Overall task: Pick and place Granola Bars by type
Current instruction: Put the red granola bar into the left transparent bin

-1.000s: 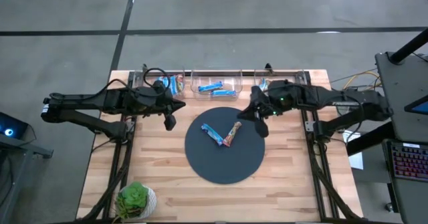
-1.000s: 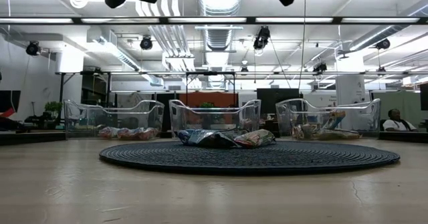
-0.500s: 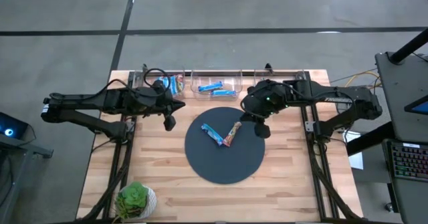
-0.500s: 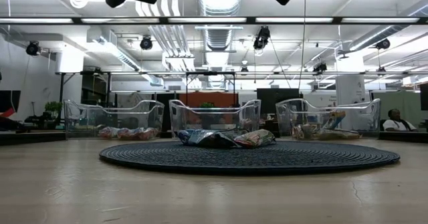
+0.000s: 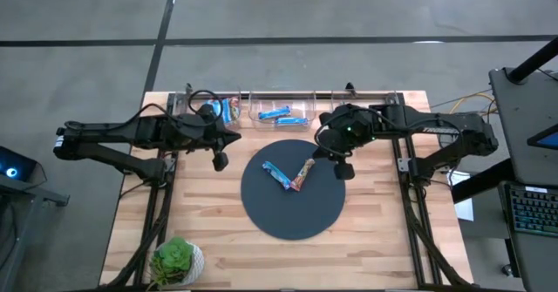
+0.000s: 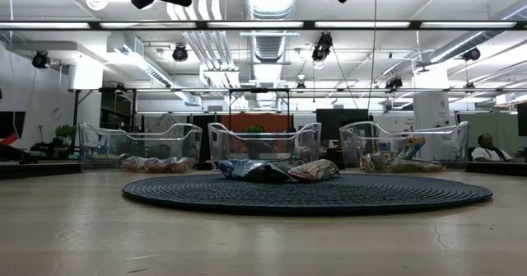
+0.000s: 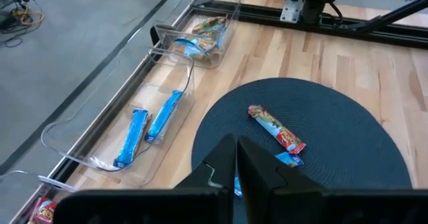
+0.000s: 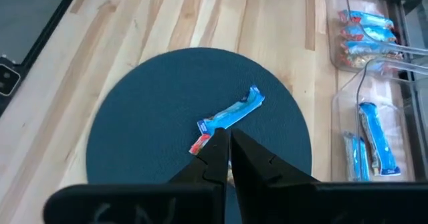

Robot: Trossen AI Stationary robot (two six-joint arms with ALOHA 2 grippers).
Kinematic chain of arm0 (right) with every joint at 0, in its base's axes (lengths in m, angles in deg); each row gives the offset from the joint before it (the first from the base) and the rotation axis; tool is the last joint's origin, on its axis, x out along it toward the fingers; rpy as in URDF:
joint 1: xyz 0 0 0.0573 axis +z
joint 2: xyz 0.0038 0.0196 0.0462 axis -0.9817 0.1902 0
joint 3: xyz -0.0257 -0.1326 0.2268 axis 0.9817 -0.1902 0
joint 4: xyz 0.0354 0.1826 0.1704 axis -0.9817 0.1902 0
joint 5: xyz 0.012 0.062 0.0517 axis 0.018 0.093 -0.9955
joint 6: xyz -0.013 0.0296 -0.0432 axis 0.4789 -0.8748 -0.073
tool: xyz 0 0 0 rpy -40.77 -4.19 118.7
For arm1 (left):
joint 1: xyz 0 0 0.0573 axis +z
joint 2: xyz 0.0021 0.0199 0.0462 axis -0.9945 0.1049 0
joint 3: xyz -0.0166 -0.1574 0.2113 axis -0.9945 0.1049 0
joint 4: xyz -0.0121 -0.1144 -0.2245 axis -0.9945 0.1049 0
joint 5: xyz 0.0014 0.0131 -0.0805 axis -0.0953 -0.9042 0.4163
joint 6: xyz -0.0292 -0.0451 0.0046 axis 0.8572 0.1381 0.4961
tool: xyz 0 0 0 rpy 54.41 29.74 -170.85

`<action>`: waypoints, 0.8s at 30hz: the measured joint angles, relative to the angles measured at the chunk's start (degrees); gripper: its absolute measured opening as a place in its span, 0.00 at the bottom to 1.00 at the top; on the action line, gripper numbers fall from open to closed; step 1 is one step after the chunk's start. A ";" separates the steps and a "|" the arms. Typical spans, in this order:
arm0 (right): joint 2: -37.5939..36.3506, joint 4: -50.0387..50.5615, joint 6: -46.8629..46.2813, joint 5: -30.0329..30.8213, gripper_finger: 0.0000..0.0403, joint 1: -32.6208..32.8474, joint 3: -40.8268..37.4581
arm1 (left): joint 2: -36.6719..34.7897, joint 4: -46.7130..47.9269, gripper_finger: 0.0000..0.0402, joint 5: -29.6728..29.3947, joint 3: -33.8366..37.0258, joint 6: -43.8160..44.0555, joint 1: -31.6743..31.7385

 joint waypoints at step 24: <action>4.73 0.02 3.98 0.49 0.52 -0.02 -0.11 | 0.00 0.13 0.00 0.00 0.90 0.81 -0.02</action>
